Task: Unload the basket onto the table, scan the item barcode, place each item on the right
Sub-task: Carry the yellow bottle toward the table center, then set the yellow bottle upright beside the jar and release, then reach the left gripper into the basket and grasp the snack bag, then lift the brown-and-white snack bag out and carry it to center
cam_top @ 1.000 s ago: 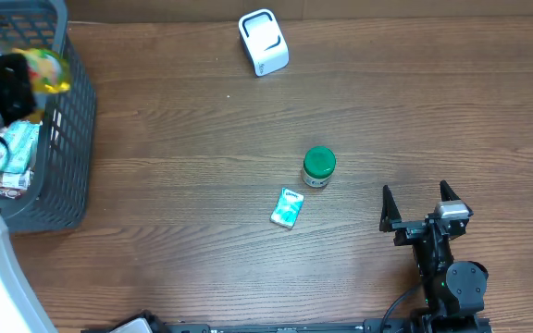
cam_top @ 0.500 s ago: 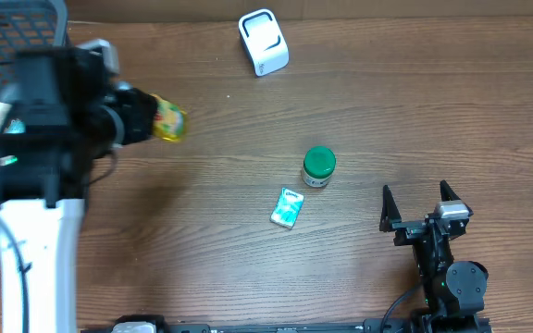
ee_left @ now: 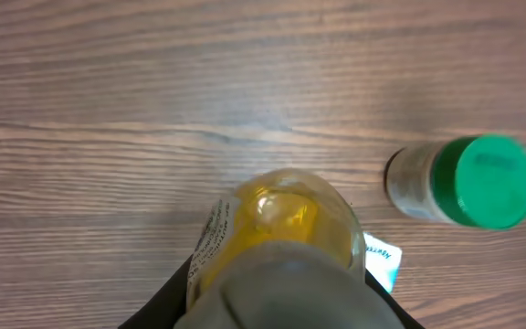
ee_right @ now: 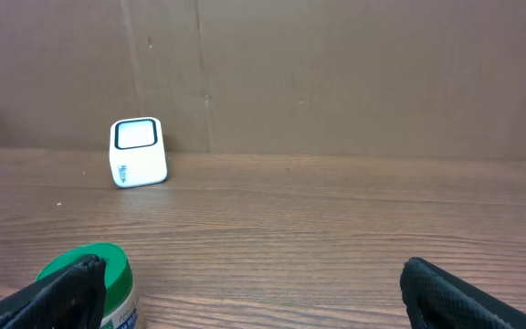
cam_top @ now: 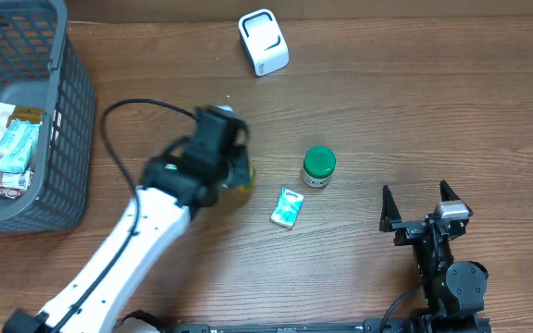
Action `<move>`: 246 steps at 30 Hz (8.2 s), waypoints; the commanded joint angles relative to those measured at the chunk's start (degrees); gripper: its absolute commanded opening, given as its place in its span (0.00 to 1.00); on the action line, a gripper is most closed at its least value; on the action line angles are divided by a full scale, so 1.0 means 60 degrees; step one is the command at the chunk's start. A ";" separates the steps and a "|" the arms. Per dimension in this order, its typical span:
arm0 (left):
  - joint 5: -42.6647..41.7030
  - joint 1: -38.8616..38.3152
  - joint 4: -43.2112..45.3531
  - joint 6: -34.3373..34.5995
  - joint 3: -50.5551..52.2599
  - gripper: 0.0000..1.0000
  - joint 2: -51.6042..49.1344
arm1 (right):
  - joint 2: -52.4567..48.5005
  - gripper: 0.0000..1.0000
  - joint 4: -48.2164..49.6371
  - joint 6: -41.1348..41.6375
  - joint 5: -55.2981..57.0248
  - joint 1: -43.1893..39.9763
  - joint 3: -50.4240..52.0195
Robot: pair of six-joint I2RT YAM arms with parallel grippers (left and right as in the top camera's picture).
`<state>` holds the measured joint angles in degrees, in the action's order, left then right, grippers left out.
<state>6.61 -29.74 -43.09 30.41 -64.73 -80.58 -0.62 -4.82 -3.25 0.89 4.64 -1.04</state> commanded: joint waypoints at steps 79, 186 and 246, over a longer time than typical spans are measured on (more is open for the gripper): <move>0.2000 0.4120 -0.4167 -0.5508 -0.6240 0.83 -0.0780 | 0.0058 1.00 0.0026 -0.0040 0.0091 0.0025 0.0091; 0.1206 1.0400 -0.0142 -0.4590 -0.6302 0.04 -0.3442 | 0.0058 1.00 0.0026 -0.0040 0.0091 0.0025 0.0091; 0.0670 0.1665 -0.1045 -0.0991 -0.0015 0.18 -0.3024 | 0.0058 1.00 0.0026 -0.0040 0.0091 0.0025 0.0091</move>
<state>8.45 -18.87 -49.71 22.83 -64.95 -96.33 -0.64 -4.82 -3.20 0.89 4.64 -1.04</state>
